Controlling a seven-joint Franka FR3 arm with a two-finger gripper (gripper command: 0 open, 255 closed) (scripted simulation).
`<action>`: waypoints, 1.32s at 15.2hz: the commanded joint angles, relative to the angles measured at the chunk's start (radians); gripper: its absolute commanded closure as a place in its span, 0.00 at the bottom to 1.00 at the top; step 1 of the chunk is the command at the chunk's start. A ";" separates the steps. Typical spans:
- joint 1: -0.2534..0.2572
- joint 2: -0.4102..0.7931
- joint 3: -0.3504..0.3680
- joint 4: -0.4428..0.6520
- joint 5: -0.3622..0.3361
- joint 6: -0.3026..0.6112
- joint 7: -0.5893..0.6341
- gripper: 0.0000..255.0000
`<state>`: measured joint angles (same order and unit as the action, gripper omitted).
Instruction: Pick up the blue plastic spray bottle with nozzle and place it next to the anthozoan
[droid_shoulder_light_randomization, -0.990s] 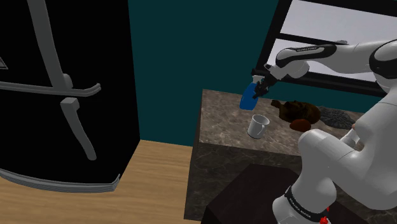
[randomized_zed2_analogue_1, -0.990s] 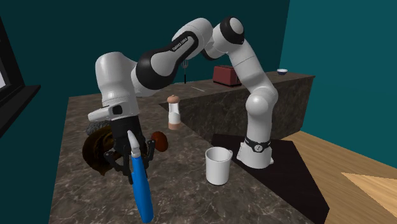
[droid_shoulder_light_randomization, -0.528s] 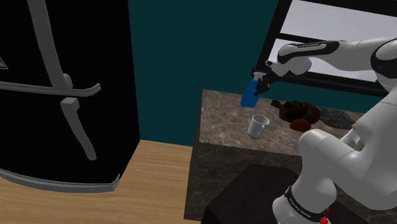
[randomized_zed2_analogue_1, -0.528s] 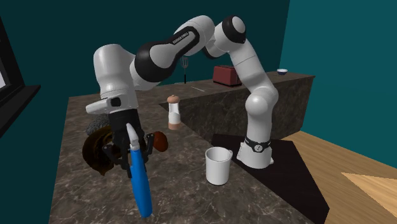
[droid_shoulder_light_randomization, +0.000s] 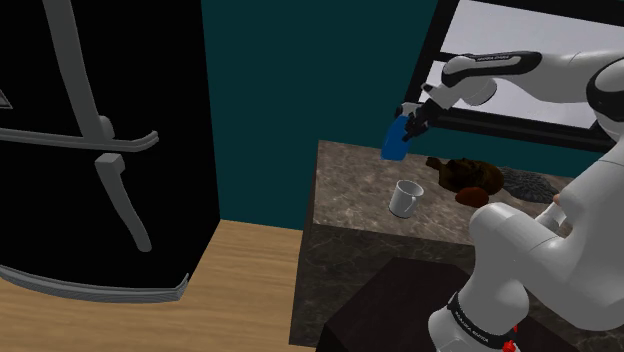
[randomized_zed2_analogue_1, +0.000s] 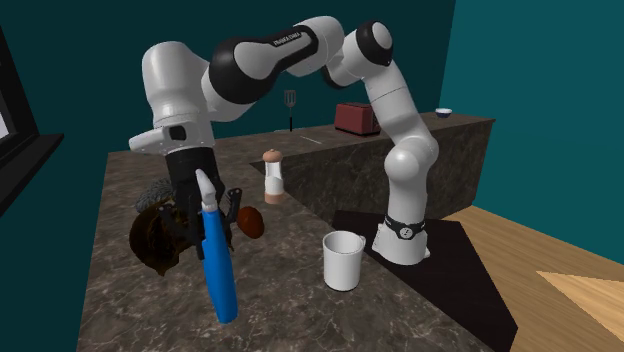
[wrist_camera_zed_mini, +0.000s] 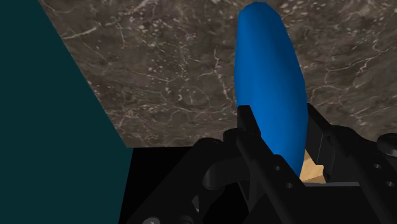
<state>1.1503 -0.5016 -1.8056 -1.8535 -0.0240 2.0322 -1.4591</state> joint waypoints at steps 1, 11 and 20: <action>-0.006 0.008 0.011 0.021 0.007 -0.026 0.003 1.00; -0.026 0.041 0.055 0.122 0.035 -0.142 0.024 1.00; -0.012 0.055 0.069 0.235 0.046 -0.252 0.051 1.00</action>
<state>1.1360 -0.4477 -1.7379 -1.6310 0.0204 1.7925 -1.4112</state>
